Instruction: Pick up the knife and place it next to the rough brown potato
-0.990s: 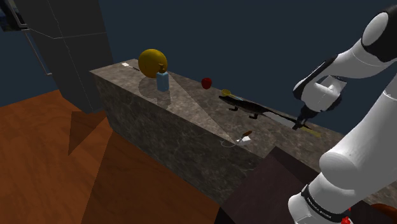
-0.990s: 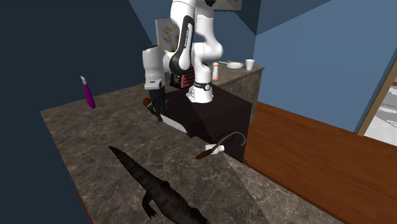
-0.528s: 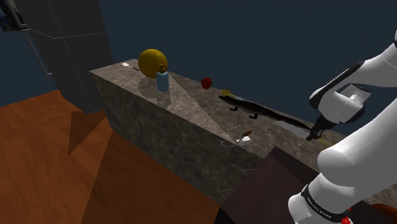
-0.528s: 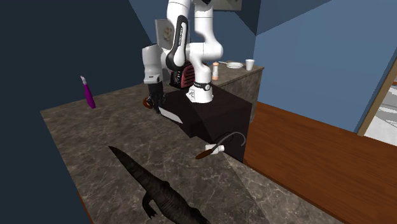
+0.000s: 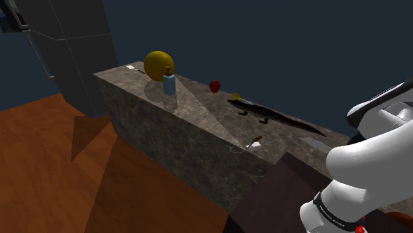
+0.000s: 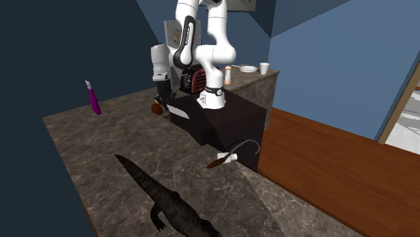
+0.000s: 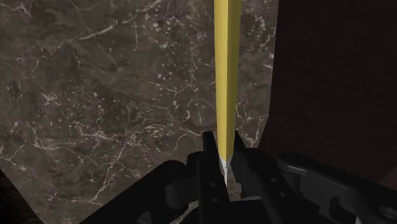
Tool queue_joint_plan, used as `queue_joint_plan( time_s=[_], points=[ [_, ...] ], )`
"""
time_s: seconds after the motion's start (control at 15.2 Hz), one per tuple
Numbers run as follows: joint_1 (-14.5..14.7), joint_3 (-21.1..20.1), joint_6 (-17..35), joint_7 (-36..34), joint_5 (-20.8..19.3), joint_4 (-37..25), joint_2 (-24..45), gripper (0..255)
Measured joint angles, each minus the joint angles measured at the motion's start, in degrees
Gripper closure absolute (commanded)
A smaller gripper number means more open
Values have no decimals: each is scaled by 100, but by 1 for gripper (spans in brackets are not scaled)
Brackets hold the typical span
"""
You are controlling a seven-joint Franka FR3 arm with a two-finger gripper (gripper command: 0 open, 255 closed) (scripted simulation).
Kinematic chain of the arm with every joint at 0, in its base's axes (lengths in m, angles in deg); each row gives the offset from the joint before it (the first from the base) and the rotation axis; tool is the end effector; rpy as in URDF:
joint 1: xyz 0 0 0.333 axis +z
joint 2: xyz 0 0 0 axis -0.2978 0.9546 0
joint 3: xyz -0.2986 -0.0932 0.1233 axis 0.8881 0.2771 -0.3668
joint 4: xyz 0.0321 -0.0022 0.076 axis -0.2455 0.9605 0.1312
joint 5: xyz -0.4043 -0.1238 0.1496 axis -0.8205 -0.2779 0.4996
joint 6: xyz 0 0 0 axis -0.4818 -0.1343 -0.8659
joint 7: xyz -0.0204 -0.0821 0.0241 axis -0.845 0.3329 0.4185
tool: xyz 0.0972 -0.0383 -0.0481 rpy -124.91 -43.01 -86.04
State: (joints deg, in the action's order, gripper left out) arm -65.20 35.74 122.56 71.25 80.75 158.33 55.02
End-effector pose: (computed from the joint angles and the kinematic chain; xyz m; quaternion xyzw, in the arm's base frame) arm 0.0184 -0.3628 0.1936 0.9905 0.1155 0.0719 0.0219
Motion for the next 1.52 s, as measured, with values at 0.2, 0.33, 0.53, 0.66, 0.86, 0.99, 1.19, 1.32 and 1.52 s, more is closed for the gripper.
queue_joint_plan(
  time_s=[0.2, 0.33, 0.53, 0.66, 0.86, 0.99, 1.19, 1.32, 1.52],
  points=[
    [-604, 205, -115, 318, -495, 151, -240, 255],
    [-995, 376, -225, 586, -787, 196, -370, 255],
    [-1454, 689, -406, 1047, -1099, 157, -483, 255],
    [-1672, 929, -481, 1380, -1235, 112, -496, 255],
    [-1966, 1344, -650, 1924, -1406, -46, -492, 255],
    [-2162, 1564, -752, 2244, -1525, -117, -520, 255],
    [-2250, 2023, -870, 2799, -1546, -332, -437, 255],
    [-2248, 2347, -1012, 3184, -1506, -545, -379, 255],
    [-1833, 3178, -1065, 3937, -1195, -906, -87, 255]
  ],
)
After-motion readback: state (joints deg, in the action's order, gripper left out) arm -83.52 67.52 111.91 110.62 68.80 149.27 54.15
